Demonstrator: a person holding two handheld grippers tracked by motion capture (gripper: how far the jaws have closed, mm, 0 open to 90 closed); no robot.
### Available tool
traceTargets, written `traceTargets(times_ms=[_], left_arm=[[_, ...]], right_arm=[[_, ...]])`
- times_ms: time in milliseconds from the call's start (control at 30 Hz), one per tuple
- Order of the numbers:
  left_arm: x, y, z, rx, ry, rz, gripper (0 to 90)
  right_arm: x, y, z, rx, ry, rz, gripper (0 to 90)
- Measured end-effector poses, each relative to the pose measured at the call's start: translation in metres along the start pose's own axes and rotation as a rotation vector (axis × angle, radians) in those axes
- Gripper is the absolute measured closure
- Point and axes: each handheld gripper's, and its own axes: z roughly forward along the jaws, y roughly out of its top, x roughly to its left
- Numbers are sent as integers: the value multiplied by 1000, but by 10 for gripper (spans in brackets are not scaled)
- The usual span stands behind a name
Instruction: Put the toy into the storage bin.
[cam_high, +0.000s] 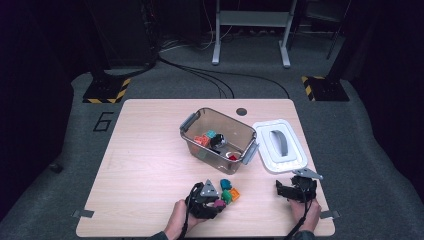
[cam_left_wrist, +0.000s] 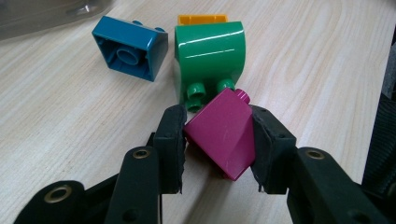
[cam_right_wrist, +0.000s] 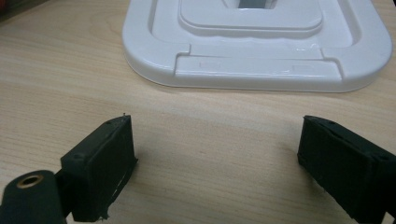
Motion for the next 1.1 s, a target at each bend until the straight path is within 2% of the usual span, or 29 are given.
traceTargets(times_ms=[600, 733, 1067, 1100], left_arm=[[12, -4, -14, -35, 10, -28, 597], [20, -5, -19, -45, 8, -53, 597], [38, 1, -39, -70, 48, -68, 597], [43, 3, -43, -80, 62, -69, 597]], right_arm=[[0, 0, 0, -2, 1, -2, 100], [0, 0, 0, 0, 1, 0, 99], [0, 0, 0, 0, 1, 1, 100], [0, 0, 0, 0, 1, 0, 100]])
